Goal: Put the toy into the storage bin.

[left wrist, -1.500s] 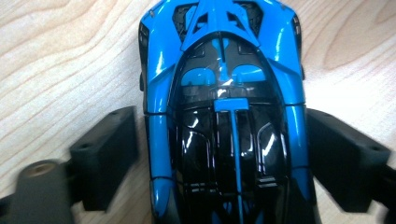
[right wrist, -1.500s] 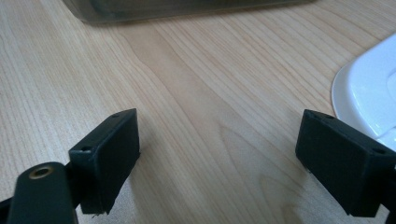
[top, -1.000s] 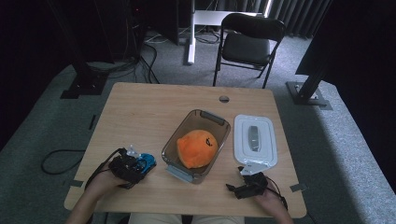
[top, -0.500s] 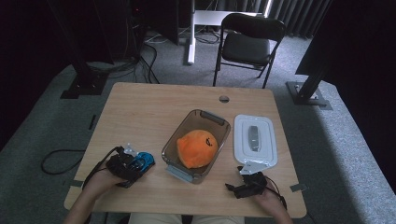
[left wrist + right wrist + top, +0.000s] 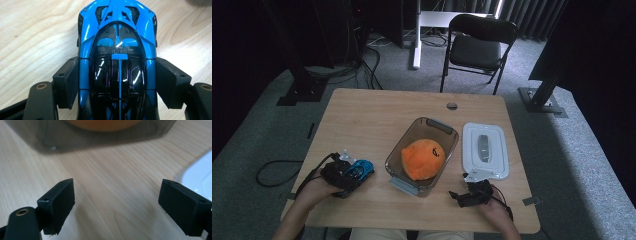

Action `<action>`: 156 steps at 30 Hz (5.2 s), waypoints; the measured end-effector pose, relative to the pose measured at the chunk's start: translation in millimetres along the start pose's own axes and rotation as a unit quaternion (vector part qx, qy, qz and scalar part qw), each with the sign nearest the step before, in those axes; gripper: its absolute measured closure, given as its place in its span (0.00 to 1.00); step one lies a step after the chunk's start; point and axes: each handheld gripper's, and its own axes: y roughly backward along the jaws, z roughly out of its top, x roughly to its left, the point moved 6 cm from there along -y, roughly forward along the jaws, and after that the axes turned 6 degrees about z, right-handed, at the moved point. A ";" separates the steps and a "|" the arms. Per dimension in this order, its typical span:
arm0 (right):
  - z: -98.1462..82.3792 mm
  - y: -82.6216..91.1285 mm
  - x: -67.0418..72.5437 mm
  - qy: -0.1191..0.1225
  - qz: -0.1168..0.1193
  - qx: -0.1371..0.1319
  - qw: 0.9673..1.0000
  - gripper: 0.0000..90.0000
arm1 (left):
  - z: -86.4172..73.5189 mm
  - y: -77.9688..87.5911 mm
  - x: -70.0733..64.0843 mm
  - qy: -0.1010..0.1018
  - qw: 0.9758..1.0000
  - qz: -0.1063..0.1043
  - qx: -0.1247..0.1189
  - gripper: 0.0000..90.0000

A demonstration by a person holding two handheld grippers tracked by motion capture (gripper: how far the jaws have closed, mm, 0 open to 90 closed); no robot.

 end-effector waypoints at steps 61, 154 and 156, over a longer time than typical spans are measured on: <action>29.1 -47.2 31.8 0.012 0.011 0.019 1.000 0.14 | 107.2 94.2 21.3 -0.037 0.998 0.027 -0.052 0.32; 26.3 -44.2 29.9 0.009 0.013 0.020 1.000 0.14 | 209.3 4.0 -89.4 -0.077 0.995 -0.055 -0.011 0.22; 26.3 -44.2 29.9 0.009 0.013 0.020 1.000 0.14 | 209.5 6.6 -90.5 -0.086 0.995 -0.054 -0.008 0.22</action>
